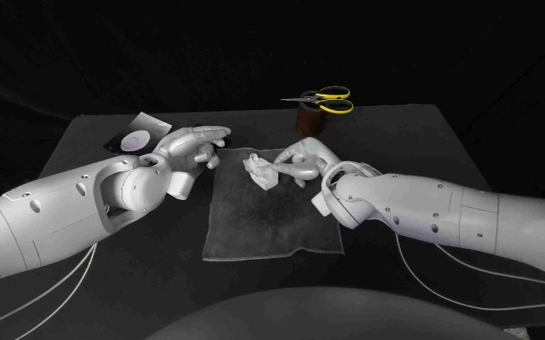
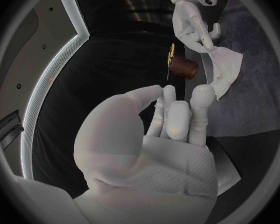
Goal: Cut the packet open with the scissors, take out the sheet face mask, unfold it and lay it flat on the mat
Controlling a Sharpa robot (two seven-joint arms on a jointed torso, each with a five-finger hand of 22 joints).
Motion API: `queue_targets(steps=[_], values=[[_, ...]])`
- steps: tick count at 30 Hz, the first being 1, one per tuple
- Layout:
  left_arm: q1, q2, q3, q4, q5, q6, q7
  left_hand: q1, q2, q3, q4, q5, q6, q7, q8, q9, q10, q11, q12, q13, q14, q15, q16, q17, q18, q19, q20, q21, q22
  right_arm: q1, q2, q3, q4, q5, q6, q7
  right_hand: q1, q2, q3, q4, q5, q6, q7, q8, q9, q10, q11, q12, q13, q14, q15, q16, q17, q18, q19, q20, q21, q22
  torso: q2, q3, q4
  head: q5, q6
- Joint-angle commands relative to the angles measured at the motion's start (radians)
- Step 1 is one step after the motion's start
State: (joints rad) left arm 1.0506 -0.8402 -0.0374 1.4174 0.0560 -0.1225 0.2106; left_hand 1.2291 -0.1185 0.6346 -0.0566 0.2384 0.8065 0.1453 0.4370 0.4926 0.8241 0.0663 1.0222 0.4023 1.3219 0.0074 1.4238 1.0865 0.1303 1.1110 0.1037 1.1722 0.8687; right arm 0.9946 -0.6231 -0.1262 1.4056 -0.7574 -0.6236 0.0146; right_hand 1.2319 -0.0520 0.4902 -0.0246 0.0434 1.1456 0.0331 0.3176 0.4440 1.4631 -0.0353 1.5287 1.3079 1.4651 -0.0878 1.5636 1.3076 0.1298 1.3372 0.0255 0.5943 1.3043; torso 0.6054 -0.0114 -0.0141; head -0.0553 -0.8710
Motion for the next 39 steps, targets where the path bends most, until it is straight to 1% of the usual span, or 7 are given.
queue_targets(steps=[1,24,26,28,31,34,39], values=[[0.002,0.005,0.001,0.008,-0.040,-0.002,0.005,0.001,-0.003,-0.007,0.001,0.007,0.006,0.000,-0.006,-0.001,0.005,0.003,-0.006,0.000,-0.009,-0.001,-0.006,-0.001,0.021,-0.006,-0.001,-0.003,-0.001,-0.016,-0.025,-0.001,0.016,0.008,0.019,-0.010,0.002,0.010,0.026,-0.022,0.005,0.004,-0.001,0.037,0.040,0.099,-0.005,-0.003,0.236,0.105,-0.005,0.006,0.260,0.021,-0.006,0.002,-0.006,-0.001,0.000,0.0011,-0.0008,0.004,-0.002],[0.000,0.063,-0.011,0.010,-0.141,-0.026,-0.065,-0.008,-0.004,-0.024,0.018,0.007,0.007,0.000,-0.010,-0.011,0.003,0.004,-0.013,-0.012,-0.021,0.000,-0.019,-0.026,0.024,-0.015,0.000,-0.023,-0.023,-0.039,-0.120,-0.002,0.076,0.051,-0.040,-0.013,-0.038,0.006,0.029,-0.004,0.005,-0.029,0.005,0.042,0.047,0.080,0.000,-0.088,0.187,0.092,0.000,-0.016,0.207,0.030,-0.030,0.005,-0.077,-0.020,0.000,-0.0012,0.0022,-0.008,-0.002],[0.000,0.065,-0.011,0.009,-0.142,-0.024,-0.066,-0.008,-0.003,-0.025,0.019,0.008,0.007,0.000,-0.010,-0.011,0.003,0.004,-0.014,-0.013,-0.021,0.000,-0.019,-0.026,0.024,-0.014,0.000,-0.023,-0.022,-0.039,-0.122,-0.002,0.077,0.039,-0.038,-0.024,-0.052,-0.004,0.023,0.002,0.005,-0.070,0.018,0.024,0.040,0.070,0.010,-0.127,0.165,0.082,0.007,-0.031,0.172,0.036,-0.048,0.008,-0.129,-0.035,-0.001,-0.0011,0.0017,-0.010,-0.002],[0.000,0.067,-0.012,0.009,-0.142,-0.023,-0.067,-0.008,-0.003,-0.025,0.019,0.008,0.007,0.000,-0.010,-0.011,0.003,0.004,-0.014,-0.013,-0.021,0.000,-0.019,-0.026,0.024,-0.014,0.000,-0.023,-0.022,-0.039,-0.125,-0.002,0.079,0.016,-0.028,-0.035,-0.084,-0.024,-0.002,0.020,0.005,-0.122,0.045,-0.005,0.029,0.049,0.033,-0.192,0.129,0.063,0.027,-0.060,0.110,0.046,-0.085,0.016,-0.227,-0.064,-0.001,-0.0013,0.0022,-0.012,-0.002],[0.000,0.068,-0.013,0.008,-0.143,-0.021,-0.069,-0.008,-0.003,-0.025,0.020,0.008,0.007,0.000,-0.010,-0.011,0.003,0.004,-0.014,-0.013,-0.021,0.000,-0.020,-0.026,0.024,-0.014,0.000,-0.023,-0.023,-0.039,-0.131,-0.002,0.083,-0.029,-0.008,-0.052,-0.126,-0.066,-0.053,0.044,0.004,-0.201,0.085,-0.052,0.009,0.016,0.066,-0.277,0.082,0.036,0.056,-0.095,0.043,0.041,-0.108,0.033,-0.251,-0.076,-0.001,-0.0016,0.0022,-0.012,-0.002],[0.000,0.069,-0.013,0.007,-0.143,-0.020,-0.070,-0.008,-0.003,-0.025,0.020,0.008,0.007,0.000,-0.010,-0.011,0.003,0.004,-0.014,-0.013,-0.021,0.000,-0.020,-0.026,0.024,-0.014,0.000,-0.023,-0.023,-0.039,-0.140,-0.002,0.092,-0.093,0.014,-0.070,-0.132,-0.086,-0.094,0.056,0.007,-0.250,0.103,-0.081,-0.003,-0.015,0.087,-0.338,0.047,0.011,0.073,-0.121,-0.005,0.039,-0.126,0.052,-0.270,-0.087,-0.001,-0.0017,0.0015,-0.015,-0.002],[0.000,0.069,-0.014,0.005,-0.143,-0.019,-0.072,-0.008,-0.002,-0.026,0.021,0.008,0.006,0.000,-0.010,-0.012,0.003,0.004,-0.015,-0.014,-0.021,0.000,-0.020,-0.027,0.024,-0.014,0.000,-0.024,-0.024,-0.036,-0.163,-0.001,0.110,-0.188,0.038,-0.097,-0.127,-0.095,-0.144,0.078,0.018,-0.276,0.113,-0.092,-0.009,-0.046,0.096,-0.388,0.014,-0.013,0.082,-0.141,-0.047,0.045,-0.141,0.068,-0.289,-0.101,-0.001,-0.0021,0.0009,-0.017,-0.002]])
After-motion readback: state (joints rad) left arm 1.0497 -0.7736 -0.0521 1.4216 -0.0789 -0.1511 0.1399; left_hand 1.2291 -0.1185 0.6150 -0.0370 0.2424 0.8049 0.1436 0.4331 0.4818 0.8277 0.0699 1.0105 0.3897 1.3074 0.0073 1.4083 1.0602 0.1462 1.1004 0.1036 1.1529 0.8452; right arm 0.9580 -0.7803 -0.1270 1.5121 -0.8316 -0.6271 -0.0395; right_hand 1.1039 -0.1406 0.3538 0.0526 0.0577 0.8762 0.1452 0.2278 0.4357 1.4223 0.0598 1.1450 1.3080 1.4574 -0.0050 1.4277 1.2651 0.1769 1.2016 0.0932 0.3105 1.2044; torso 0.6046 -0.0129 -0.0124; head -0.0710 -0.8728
